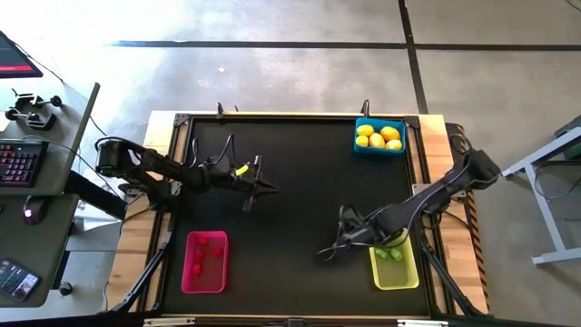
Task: Sort produce into baskets
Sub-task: Put the red chili pepper into the red bin
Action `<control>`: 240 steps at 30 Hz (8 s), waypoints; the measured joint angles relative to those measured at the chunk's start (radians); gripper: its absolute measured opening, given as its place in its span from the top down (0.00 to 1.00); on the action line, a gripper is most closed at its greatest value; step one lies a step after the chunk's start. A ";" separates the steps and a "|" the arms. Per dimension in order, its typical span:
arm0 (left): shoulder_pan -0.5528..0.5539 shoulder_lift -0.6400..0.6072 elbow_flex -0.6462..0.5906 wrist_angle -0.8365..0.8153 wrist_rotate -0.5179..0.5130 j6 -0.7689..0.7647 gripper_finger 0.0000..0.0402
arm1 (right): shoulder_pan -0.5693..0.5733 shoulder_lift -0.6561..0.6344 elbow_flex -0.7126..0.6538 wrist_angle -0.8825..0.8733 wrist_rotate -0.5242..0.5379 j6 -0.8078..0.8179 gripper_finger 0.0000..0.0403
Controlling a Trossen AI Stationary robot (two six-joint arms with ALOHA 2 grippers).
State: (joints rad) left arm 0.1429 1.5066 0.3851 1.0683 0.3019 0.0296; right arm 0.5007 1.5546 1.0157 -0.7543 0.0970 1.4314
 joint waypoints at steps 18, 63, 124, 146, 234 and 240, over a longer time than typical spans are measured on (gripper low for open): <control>0.039 0.000 0.000 -0.026 0.001 -0.018 1.00 | -0.016 0.314 0.267 -0.220 -0.120 0.274 0.67; 0.054 0.000 0.000 -0.146 0.002 0.008 1.00 | -0.070 0.326 0.264 -0.282 -0.018 0.341 0.65; -0.041 0.000 0.005 -0.219 0.269 0.051 0.67 | -0.213 0.351 0.268 0.628 0.225 -1.050 1.00; -0.105 0.000 0.029 -0.263 0.248 -0.011 0.90 | -0.211 0.351 0.268 0.661 0.217 -1.101 1.00; -0.311 -0.170 -0.070 -0.432 -0.342 0.658 0.66 | -0.310 0.409 0.268 0.770 0.112 -0.930 0.98; -0.348 -0.170 -0.070 -0.434 -0.435 0.701 0.56 | -0.310 0.405 0.268 0.781 0.121 -0.876 0.98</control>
State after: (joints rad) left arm -0.2047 1.3365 0.3149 0.6347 -0.1329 0.7309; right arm 0.1905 1.9594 1.2835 0.0266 0.2176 0.5549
